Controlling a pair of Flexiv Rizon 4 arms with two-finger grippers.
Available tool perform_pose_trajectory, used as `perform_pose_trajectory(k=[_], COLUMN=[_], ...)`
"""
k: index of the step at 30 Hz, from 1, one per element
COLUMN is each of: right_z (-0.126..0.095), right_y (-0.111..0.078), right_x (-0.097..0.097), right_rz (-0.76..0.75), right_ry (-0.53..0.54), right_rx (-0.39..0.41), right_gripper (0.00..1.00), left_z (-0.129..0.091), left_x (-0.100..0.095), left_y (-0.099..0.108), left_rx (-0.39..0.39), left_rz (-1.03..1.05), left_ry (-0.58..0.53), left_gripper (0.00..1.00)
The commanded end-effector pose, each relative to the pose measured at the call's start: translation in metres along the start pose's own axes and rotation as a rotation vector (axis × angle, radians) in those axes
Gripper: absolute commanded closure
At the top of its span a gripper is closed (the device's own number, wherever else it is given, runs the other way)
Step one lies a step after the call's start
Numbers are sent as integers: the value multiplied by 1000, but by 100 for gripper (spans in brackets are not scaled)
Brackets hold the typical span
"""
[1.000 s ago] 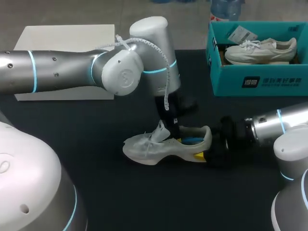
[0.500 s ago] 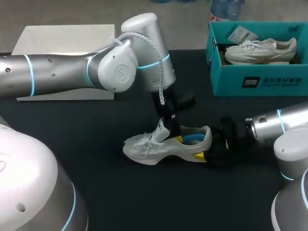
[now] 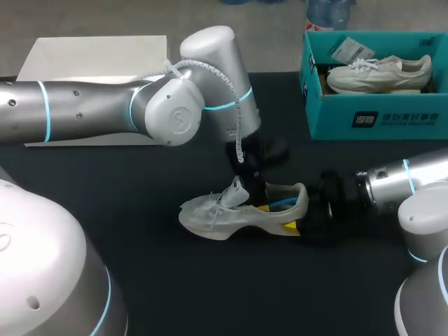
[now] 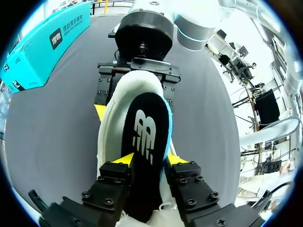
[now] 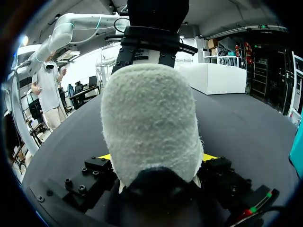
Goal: Take the shoe out of the shoebox, open the shoe tongue, remove and reinsert the insole, then place the shoe into the shoebox
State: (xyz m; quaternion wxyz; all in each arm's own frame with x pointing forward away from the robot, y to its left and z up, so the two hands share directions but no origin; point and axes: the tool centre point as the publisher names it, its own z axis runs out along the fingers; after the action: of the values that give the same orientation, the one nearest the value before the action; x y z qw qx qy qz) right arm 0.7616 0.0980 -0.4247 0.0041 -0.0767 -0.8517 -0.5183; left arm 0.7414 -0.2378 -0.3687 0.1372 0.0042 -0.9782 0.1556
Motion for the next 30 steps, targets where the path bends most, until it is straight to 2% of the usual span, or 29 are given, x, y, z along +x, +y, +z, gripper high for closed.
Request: perform_pose_trajectory(k=[1, 2, 3, 6, 13, 17, 22, 25, 30], right_z=[1, 1, 1, 1, 1, 1, 1, 1, 1], right_y=[1, 1, 1, 1, 1, 1, 1, 1, 1], right_x=[1, 1, 1, 1, 1, 1, 1, 1, 1], right_rz=[0, 0, 0, 0, 0, 0, 0, 0, 0], right_ry=[-1, -1, -1, -1, -1, -1, -1, -1, -1], right_rx=[4, 4, 4, 4, 4, 4, 4, 4, 4], right_gripper=[100, 100, 100, 100, 100, 100, 100, 100, 100], left_z=[7, 7, 8, 8, -19, -29, -40, -45, -46], left_x=[1, 0, -2, -3, 4, 8, 13, 15, 17], left_y=[-1, -1, -1, -1, 4, 6, 7, 3, -17], left_rx=[-5, -2, -1, 2, 105, 131, 200, 245, 288], left_rz=[-11, -16, -19, -30, -65, -71, -71, -62, -34], left_ry=[-22, -34, -35, -56, -84, -76, -48, -10, 24], left_gripper=[71, 93, 100, 100, 100, 100, 100, 100, 100])
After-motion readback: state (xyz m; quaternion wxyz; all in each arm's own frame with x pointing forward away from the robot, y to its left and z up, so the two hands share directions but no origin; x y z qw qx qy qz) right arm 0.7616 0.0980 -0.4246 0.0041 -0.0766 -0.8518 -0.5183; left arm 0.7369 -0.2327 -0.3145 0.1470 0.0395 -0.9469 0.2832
